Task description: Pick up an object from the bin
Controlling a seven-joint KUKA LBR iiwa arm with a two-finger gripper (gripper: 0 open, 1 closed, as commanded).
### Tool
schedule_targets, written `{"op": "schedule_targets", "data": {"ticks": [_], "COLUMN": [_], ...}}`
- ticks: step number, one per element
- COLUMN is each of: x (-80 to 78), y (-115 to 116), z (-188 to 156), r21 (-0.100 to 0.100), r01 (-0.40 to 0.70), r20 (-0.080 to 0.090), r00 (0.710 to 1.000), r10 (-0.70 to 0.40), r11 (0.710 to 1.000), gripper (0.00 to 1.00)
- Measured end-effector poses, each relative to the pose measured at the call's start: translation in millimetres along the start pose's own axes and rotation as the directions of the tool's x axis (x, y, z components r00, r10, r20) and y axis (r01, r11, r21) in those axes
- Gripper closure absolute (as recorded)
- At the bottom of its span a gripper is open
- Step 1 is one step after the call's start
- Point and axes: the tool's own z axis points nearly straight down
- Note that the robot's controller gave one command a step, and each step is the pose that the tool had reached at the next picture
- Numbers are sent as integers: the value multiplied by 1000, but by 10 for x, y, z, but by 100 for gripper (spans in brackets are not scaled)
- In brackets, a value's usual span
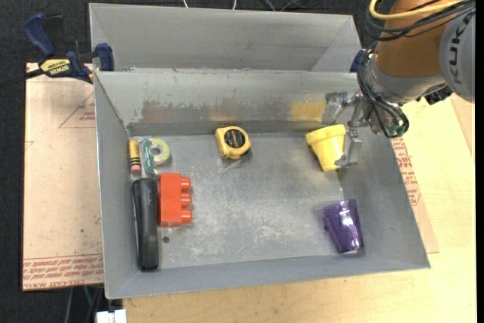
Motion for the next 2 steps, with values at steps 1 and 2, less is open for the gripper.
{"op": "schedule_targets", "data": {"ticks": [1, 2], "x": [-19, -120], "y": [4, -327], "z": [-46, 855], "r21": [1, -1], "r01": [2, -161], "r20": [8, 11], "r00": [1000, 987], "r10": [-2, 161], "r11": [1000, 987], "gripper": [0, 0]}}
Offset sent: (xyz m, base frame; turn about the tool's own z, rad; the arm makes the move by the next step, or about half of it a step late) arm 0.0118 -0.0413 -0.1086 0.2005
